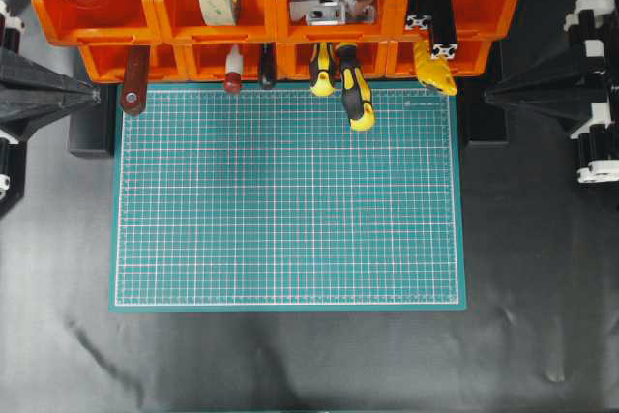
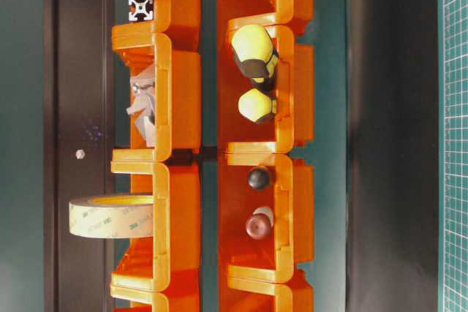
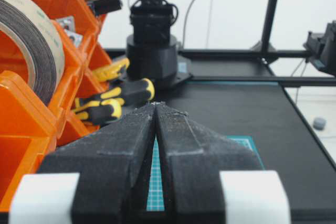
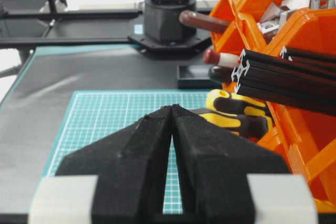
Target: Pick cutter from container rack with right arm.
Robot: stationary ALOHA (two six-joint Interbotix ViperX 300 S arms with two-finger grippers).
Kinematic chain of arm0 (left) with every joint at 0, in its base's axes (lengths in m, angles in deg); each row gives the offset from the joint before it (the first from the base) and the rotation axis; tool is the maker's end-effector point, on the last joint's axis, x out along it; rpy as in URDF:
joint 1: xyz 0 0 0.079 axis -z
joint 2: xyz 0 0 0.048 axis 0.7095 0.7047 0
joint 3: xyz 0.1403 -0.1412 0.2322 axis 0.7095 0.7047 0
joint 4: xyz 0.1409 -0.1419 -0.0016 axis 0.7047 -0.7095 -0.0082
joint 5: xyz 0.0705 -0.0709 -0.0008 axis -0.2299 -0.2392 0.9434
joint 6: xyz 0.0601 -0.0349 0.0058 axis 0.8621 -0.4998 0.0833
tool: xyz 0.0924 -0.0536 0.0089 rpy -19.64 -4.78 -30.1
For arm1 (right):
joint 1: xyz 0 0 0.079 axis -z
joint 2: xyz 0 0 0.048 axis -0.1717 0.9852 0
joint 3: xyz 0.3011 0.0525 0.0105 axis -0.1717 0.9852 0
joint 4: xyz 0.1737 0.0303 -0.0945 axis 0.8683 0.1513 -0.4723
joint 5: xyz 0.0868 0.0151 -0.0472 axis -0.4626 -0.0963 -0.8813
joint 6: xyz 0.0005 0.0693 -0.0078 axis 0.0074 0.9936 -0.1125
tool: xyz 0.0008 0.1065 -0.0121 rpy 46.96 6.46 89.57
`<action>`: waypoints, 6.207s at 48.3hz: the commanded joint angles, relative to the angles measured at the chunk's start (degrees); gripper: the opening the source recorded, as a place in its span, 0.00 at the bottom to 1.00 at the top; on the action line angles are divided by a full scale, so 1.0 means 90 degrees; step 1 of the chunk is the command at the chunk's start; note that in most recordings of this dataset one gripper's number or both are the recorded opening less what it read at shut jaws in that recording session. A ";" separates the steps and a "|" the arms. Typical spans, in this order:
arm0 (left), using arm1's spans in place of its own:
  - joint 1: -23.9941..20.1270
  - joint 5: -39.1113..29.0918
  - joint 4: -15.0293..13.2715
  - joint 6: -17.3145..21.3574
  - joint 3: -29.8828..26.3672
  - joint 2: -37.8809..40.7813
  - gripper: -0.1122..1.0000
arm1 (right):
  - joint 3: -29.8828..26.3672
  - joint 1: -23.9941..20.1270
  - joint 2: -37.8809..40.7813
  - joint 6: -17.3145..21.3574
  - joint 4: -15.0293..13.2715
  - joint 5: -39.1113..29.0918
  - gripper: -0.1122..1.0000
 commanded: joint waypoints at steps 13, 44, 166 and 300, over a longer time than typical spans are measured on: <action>0.0029 -0.1367 0.0205 -0.0107 -0.0928 -0.0342 0.10 | -0.1484 -0.0049 0.0107 0.0088 0.0039 -0.1514 0.11; 0.0078 -0.1836 0.0205 -0.0107 -0.1162 -0.0635 0.10 | -0.4287 -0.1768 0.2197 0.0449 -0.2451 -0.7109 0.11; 0.0195 -0.2100 0.0215 -0.0098 -0.0986 -0.0693 0.10 | -0.2725 -0.2549 0.4932 0.5244 -0.7100 -0.8252 0.77; 0.0264 -0.2109 0.0215 -0.0146 -0.0947 -0.1318 0.10 | -0.5342 -0.2764 0.7227 0.3105 -0.6953 -0.4883 0.35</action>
